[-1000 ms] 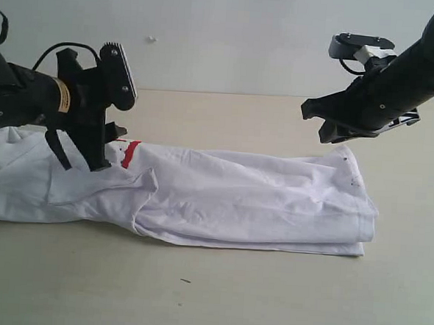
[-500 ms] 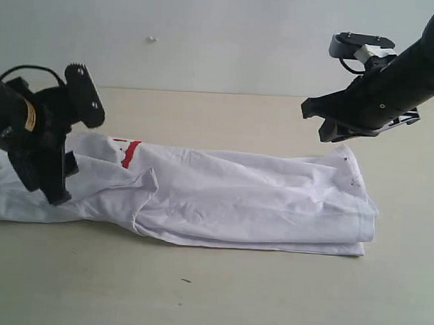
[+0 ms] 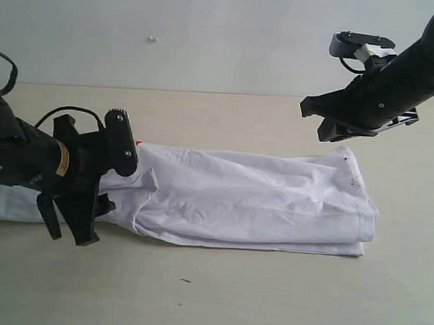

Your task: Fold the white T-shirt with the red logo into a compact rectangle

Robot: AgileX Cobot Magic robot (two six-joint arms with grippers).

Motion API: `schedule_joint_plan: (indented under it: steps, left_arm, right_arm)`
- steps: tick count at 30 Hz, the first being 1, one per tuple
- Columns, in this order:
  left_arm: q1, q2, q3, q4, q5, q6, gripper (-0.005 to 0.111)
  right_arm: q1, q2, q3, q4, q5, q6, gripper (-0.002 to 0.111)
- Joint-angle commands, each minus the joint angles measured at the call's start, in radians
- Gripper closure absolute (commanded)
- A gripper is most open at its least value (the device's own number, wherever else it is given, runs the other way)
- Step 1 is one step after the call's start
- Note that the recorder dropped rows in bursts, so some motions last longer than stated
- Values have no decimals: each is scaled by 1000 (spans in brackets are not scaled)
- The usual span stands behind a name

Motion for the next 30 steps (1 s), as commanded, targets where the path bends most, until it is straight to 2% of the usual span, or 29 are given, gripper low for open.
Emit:
schedule_joint_plan:
  steps: [1, 7, 10, 25, 30]
  left_arm:
    - [7, 45, 5, 125, -109, -2, 48]
    - [124, 50, -27, 150, -101, -33, 48]
    - [156, 50, -54, 150, -120, -33, 48]
    - [157, 52, -191, 187, -242, -29, 48]
    - [157, 28, -210, 158, -161, -42, 48]
  right_arm:
    - [1, -4, -5, -3, -10, -9, 91]
    - [1, -4, -5, -2, -25, -9, 91]
    - [1, -4, -5, -2, -28, -9, 91]
    - [1, -4, -5, -5, -27, -9, 91]
    - [1, -4, -5, -7, -29, -9, 91]
